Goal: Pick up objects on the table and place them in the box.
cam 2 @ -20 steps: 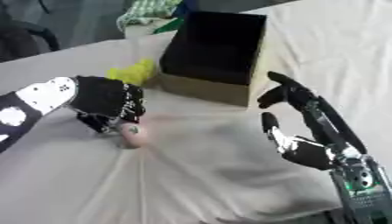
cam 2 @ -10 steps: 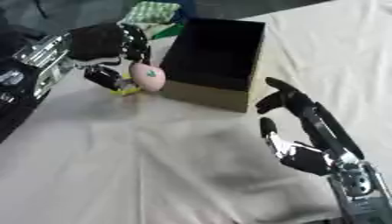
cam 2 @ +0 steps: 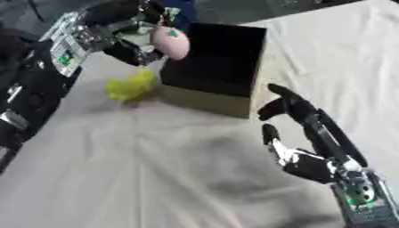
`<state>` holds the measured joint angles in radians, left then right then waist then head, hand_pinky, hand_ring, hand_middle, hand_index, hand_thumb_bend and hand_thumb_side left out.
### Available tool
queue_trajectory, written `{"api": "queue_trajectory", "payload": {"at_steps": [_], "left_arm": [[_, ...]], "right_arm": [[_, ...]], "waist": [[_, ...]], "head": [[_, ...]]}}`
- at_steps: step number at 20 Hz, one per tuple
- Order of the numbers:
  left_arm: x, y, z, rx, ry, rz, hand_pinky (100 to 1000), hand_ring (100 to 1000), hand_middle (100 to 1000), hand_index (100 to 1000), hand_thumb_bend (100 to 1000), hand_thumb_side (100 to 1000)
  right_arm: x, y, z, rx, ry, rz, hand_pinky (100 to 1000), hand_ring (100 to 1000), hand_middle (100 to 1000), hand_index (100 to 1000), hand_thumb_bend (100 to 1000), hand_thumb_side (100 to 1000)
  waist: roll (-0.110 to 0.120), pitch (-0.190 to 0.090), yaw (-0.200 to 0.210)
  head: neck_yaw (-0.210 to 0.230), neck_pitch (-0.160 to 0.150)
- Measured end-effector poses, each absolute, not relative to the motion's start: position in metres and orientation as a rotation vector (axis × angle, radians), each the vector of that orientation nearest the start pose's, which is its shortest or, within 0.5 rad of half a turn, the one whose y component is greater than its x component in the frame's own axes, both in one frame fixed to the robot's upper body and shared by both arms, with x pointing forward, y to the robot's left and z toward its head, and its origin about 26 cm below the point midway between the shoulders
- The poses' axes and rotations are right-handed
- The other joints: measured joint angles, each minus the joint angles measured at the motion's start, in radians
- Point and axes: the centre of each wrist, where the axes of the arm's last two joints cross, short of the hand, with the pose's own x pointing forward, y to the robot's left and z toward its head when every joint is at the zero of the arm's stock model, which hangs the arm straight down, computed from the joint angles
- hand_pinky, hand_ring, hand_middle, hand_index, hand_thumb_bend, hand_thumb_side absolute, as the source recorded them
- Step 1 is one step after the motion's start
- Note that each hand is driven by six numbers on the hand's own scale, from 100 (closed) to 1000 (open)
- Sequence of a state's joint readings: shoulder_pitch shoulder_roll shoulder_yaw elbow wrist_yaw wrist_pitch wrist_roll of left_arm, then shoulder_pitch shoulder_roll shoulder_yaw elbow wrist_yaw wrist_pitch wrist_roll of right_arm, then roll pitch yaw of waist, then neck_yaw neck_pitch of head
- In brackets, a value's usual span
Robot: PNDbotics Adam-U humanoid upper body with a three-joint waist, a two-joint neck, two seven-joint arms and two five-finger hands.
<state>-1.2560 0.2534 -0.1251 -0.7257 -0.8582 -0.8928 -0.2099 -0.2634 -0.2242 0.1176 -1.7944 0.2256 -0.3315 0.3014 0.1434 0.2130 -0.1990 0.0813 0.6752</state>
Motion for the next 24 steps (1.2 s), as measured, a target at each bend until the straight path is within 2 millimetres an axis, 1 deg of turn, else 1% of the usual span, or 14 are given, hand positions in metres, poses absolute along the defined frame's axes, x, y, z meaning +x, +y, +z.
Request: {"api": "queue_trajectory", "payload": {"at_steps": [4, 8, 11, 14, 17, 21, 22, 24], "left_arm": [[0.512, 0.142, 0.259, -0.588, 2.466, 2.136, 712, 574, 563, 708, 112, 195], [0.51, 0.119, 0.252, -0.703, 2.484, 2.138, 720, 590, 589, 775, 212, 185], [0.508, 0.108, 0.25, -0.824, 2.507, 2.1, 724, 604, 611, 818, 308, 177], [0.508, 0.104, 0.25, -0.957, 2.52, 2.052, 728, 616, 628, 841, 372, 177], [0.508, 0.106, 0.25, -1.091, 2.512, 2.017, 736, 632, 655, 866, 426, 177], [0.51, 0.108, 0.248, -1.203, 2.491, 1.997, 736, 633, 657, 867, 428, 177], [0.51, 0.108, 0.248, -1.217, 2.488, 1.995, 745, 644, 669, 874, 412, 206], [0.51, 0.11, 0.248, -1.232, 2.498, 1.986, 750, 654, 676, 871, 390, 219]], "right_arm": [[0.32, -0.224, 0.125, -0.013, -2.231, 0.907, 827, 667, 649, 1000, 100, 489], [0.32, -0.223, 0.125, 0.001, -2.231, 0.909, 827, 667, 648, 1000, 100, 489], [0.32, -0.221, 0.125, 0.009, -2.232, 0.909, 827, 667, 647, 1000, 100, 489], [0.32, -0.22, 0.125, 0.018, -2.233, 0.912, 827, 668, 647, 1000, 100, 489], [0.321, -0.219, 0.126, 0.021, -2.236, 0.912, 827, 668, 647, 1000, 100, 488], [0.321, -0.219, 0.126, 0.023, -2.236, 0.913, 827, 668, 647, 1000, 100, 488], [0.321, -0.219, 0.126, 0.023, -2.236, 0.914, 827, 668, 646, 1000, 100, 487], [0.321, -0.219, 0.126, 0.024, -2.235, 0.915, 827, 668, 646, 1000, 100, 486]], "waist": [[0.0, 0.003, -0.01], [0.0, 0.004, -0.023], [0.0, 0.006, -0.028], [0.0, 0.006, -0.03], [0.0, 0.006, -0.033], [-0.001, 0.006, -0.033], [-0.001, 0.006, -0.033], [-0.001, 0.006, -0.033]], "head": [[0.004, -0.002], [0.01, -0.009], [0.014, -0.014], [0.016, -0.017], [0.018, -0.018], [0.019, -0.021], [0.019, -0.021], [0.019, -0.022]]}}
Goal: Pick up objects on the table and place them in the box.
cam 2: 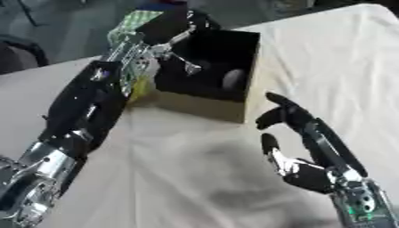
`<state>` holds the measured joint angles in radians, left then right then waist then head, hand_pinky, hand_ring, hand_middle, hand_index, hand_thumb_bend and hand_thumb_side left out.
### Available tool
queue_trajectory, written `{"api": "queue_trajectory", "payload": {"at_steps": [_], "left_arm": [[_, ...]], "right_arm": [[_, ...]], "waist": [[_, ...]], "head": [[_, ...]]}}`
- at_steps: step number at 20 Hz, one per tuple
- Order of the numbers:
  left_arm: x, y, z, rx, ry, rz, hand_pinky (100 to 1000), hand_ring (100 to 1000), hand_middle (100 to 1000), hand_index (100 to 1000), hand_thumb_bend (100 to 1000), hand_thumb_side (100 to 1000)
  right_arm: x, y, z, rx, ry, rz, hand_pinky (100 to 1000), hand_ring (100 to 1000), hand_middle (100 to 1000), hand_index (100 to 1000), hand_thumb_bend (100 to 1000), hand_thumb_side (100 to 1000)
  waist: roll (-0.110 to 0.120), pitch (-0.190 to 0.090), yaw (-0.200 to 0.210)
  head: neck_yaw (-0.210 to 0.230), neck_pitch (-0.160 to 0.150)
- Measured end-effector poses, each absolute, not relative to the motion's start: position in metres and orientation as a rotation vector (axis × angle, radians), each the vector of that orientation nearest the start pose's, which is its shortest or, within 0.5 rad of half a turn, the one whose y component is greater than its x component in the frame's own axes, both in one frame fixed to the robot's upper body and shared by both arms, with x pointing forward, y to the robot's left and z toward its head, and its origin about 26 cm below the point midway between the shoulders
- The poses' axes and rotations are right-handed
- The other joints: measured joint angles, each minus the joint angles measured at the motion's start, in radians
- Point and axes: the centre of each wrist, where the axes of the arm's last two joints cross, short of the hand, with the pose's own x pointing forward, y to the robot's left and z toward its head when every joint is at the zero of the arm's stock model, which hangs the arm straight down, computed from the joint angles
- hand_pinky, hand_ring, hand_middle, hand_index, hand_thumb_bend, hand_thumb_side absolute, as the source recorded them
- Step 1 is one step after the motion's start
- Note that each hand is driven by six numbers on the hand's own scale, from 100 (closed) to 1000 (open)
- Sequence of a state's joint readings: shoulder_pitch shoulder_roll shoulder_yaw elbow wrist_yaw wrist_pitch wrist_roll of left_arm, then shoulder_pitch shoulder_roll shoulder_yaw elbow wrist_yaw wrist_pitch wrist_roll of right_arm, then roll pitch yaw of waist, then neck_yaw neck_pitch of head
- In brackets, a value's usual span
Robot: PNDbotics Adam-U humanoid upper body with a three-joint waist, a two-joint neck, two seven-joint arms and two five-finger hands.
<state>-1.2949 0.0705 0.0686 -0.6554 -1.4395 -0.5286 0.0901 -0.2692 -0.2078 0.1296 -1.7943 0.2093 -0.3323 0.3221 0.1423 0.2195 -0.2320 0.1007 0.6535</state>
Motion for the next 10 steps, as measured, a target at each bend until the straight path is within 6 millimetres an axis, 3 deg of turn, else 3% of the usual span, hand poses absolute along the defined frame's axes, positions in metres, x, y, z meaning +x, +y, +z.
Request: {"api": "queue_trajectory", "payload": {"at_steps": [5, 10], "left_arm": [[0.514, 0.132, 0.261, -1.264, 2.536, 2.034, 763, 669, 688, 864, 333, 262], [0.515, 0.168, 0.281, -1.286, 2.513, 2.169, 766, 675, 692, 857, 403, 253]], "right_arm": [[0.321, -0.219, 0.126, 0.024, -2.236, 0.915, 827, 669, 646, 1000, 100, 483], [0.321, -0.219, 0.127, 0.023, -2.239, 0.915, 828, 669, 646, 1000, 100, 480]], "waist": [[-0.003, 0.0, 0.006], [-0.008, 0.0, 0.01]], "head": [[0.0, -0.003], [-0.002, -0.004]]}}
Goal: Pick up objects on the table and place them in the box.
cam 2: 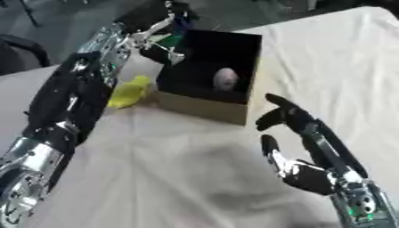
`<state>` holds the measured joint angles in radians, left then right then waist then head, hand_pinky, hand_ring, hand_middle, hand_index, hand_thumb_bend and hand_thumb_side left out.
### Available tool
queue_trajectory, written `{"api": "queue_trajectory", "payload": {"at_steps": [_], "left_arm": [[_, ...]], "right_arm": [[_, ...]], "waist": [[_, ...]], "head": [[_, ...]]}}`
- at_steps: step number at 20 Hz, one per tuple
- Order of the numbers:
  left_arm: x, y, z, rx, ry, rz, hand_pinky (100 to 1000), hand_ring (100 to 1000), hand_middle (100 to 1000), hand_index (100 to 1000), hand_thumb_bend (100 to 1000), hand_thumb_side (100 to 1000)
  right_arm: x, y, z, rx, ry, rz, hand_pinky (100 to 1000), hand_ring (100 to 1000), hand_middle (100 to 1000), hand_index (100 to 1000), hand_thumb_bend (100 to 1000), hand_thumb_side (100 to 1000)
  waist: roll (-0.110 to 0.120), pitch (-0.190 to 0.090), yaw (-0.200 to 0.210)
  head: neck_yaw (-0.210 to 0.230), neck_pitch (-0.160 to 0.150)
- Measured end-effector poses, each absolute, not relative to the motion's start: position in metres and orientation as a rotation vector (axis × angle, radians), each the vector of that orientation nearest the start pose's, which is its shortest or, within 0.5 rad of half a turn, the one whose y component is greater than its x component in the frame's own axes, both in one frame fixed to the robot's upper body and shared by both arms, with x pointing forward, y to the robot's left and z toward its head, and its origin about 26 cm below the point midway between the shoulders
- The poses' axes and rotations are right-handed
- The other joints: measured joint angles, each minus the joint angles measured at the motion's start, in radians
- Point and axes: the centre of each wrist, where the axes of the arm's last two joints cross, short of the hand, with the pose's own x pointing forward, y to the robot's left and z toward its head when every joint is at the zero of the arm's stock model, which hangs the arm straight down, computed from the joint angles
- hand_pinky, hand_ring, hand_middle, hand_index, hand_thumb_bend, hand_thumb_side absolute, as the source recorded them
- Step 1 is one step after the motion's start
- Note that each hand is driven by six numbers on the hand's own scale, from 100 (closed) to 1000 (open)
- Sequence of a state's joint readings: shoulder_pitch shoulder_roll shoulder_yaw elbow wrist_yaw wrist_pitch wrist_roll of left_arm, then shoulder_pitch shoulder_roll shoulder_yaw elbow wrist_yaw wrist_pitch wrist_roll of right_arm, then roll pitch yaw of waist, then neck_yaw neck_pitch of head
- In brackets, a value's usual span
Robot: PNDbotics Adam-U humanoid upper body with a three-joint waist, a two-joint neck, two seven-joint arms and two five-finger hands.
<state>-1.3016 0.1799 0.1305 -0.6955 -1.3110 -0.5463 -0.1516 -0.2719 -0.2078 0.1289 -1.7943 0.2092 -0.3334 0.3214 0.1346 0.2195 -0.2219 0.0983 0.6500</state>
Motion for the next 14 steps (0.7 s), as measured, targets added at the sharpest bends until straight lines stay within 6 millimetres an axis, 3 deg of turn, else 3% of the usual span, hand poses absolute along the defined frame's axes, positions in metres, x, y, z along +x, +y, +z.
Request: {"api": "queue_trajectory", "payload": {"at_steps": [3, 6, 14], "left_arm": [[0.515, 0.193, 0.292, -1.321, 2.445, 2.273, 762, 669, 687, 857, 429, 298], [0.515, 0.211, 0.297, -1.321, 2.339, 2.411, 756, 668, 691, 856, 514, 370], [0.519, 0.241, 0.277, -1.338, 2.056, 2.76, 734, 634, 655, 823, 576, 503]], "right_arm": [[0.321, -0.219, 0.127, 0.021, -2.242, 0.913, 828, 669, 646, 1000, 100, 479], [0.321, -0.219, 0.127, 0.021, -2.243, 0.912, 828, 669, 647, 1000, 100, 477], [0.321, -0.221, 0.127, 0.015, -2.245, 0.907, 828, 669, 647, 1000, 100, 477]], "waist": [[-0.001, 0.0, 0.007], [-0.002, 0.0, 0.01], [-0.01, 0.0, 0.013]], "head": [[-0.004, 0.0], [-0.006, 0.0], [-0.013, 0.0]]}}
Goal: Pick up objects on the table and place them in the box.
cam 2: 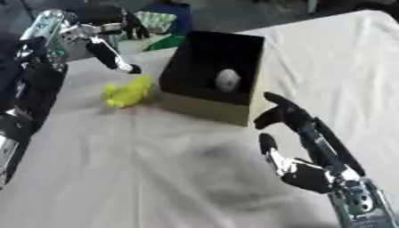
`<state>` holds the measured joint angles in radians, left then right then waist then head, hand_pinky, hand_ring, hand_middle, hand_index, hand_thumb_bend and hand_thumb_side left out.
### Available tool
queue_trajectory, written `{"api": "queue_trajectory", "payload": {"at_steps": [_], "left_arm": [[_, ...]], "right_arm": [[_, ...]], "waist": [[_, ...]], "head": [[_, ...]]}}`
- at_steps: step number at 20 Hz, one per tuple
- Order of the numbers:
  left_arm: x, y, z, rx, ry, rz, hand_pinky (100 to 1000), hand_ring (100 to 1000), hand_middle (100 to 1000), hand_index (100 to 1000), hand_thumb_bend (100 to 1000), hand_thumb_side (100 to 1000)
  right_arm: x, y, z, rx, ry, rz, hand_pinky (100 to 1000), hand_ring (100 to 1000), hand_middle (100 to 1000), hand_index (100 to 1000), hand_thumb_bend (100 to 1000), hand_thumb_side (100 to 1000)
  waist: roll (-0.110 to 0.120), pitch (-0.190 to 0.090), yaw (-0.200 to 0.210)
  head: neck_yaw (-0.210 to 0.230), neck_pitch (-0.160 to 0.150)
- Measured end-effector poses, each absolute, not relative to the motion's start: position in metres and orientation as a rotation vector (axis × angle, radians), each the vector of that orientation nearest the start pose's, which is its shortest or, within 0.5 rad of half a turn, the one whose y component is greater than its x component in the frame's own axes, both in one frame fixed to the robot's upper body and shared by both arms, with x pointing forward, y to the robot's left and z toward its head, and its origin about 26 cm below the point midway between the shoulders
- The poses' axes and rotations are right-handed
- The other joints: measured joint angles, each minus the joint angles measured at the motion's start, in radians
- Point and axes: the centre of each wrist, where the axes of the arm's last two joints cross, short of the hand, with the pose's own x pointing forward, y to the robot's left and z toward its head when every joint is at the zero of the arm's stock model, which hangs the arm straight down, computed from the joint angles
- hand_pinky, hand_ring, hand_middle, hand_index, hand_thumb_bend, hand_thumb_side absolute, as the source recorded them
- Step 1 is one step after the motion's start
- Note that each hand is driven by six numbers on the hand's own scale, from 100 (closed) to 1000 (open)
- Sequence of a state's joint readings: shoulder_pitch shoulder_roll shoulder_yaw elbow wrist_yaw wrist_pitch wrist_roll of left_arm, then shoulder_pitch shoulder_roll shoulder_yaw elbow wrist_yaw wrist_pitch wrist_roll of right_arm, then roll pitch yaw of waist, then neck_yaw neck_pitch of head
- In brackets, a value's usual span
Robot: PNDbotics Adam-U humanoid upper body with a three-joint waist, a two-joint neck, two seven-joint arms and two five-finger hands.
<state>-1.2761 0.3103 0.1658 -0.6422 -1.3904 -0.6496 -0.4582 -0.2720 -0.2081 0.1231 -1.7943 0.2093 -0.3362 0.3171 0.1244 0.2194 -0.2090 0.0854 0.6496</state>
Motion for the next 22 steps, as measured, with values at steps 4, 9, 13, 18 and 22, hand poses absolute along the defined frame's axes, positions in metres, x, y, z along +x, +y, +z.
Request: {"api": "queue_trajectory", "payload": {"at_steps": [4, 9, 13, 18, 22], "left_arm": [[0.521, 0.246, 0.26, 0.915, -1.341, -1.951, 729, 627, 650, 820, 577, 554], [0.523, 0.253, 0.234, 0.872, -1.229, -1.976, 721, 619, 640, 814, 548, 564], [0.523, 0.257, 0.218, 0.846, -1.168, -1.994, 709, 595, 613, 792, 507, 473], [0.522, 0.259, 0.209, 0.853, -1.173, -1.984, 671, 516, 519, 716, 301, 260], [0.522, 0.259, 0.21, 0.871, -1.247, -1.959, 656, 484, 478, 680, 152, 227]], "right_arm": [[0.321, -0.221, 0.127, 0.014, -2.244, 0.906, 828, 669, 647, 1000, 100, 478], [0.321, -0.221, 0.127, 0.014, -2.244, 0.906, 828, 668, 647, 1000, 100, 478], [0.321, -0.221, 0.127, 0.013, -2.244, 0.905, 828, 668, 647, 1000, 100, 479], [0.321, -0.221, 0.127, 0.013, -2.244, 0.905, 828, 667, 647, 1000, 100, 479], [0.321, -0.221, 0.127, 0.013, -2.244, 0.905, 828, 667, 647, 1000, 100, 480]], "waist": [[0.0, 0.0, 0.002], [0.0, 0.003, 0.004], [-0.001, 0.003, 0.004], [-0.001, 0.003, 0.004], [-0.001, 0.005, 0.004]], "head": [[-0.001, 0.0], [-0.003, 0.0], [-0.004, 0.0], [-0.005, 0.0], [-0.006, 0.0]]}}
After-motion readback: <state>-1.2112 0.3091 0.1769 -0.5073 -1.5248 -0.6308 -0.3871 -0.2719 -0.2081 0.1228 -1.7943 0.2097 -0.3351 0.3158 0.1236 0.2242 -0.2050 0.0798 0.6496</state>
